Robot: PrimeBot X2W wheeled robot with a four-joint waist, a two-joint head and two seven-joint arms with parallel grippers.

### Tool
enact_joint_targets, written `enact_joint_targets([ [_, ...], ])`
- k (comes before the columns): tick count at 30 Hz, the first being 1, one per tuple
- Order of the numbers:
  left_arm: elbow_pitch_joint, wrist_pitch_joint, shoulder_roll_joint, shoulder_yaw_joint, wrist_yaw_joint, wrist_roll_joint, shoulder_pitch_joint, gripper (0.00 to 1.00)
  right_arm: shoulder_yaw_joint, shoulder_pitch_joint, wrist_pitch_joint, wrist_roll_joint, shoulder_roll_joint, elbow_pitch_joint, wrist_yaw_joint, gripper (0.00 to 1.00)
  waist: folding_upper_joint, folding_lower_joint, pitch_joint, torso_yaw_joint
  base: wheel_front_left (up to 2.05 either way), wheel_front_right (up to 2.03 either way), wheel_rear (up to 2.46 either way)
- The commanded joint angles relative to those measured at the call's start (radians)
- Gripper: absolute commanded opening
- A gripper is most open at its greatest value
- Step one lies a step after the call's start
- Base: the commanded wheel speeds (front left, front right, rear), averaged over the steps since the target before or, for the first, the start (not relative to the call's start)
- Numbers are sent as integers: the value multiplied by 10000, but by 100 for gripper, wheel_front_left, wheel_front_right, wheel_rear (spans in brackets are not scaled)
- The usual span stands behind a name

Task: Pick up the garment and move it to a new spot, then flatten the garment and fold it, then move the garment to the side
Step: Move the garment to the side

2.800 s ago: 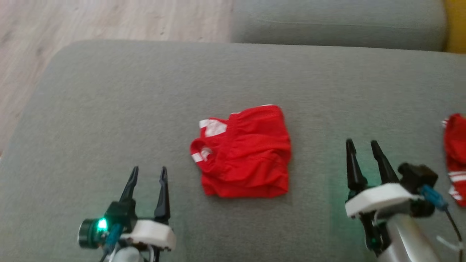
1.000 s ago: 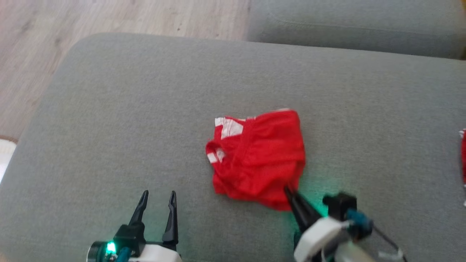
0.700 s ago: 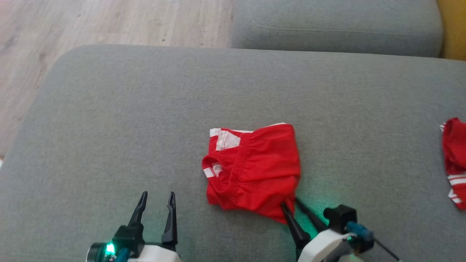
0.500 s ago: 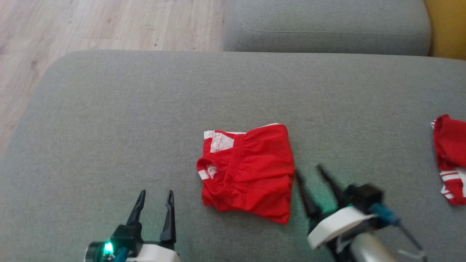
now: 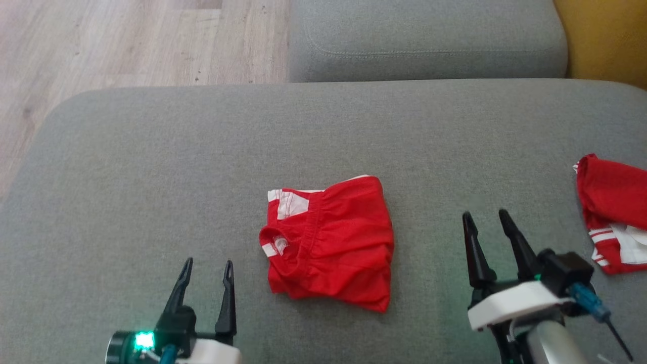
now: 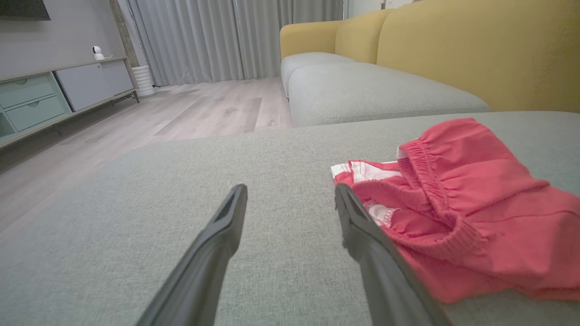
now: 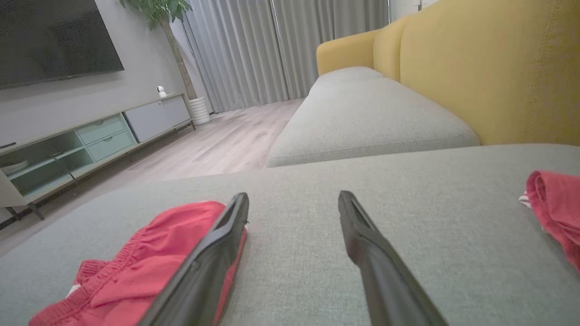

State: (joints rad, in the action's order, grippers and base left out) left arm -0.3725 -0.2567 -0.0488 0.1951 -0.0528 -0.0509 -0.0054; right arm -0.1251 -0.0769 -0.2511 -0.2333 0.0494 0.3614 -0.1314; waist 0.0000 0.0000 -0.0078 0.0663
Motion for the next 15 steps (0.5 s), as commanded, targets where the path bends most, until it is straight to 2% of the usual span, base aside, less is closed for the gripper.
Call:
enact_joint_targets([
  [1,356,-51,-28,-306,-87,113,-47,100,-167,-70,-107,57,8,-199,7,100,0,0,-3,19,0,0,0],
  [8,328,-51,-22,-144,-36,134,-42,100,-460,-116,-107,-212,8,234,7,100,0,0,109,253,0,0,0],
  [15,191,-51,-17,244,129,-16,-309,100,-1386,-1178,-107,-915,8,1503,7,100,0,0,715,1077,0,0,0],
])
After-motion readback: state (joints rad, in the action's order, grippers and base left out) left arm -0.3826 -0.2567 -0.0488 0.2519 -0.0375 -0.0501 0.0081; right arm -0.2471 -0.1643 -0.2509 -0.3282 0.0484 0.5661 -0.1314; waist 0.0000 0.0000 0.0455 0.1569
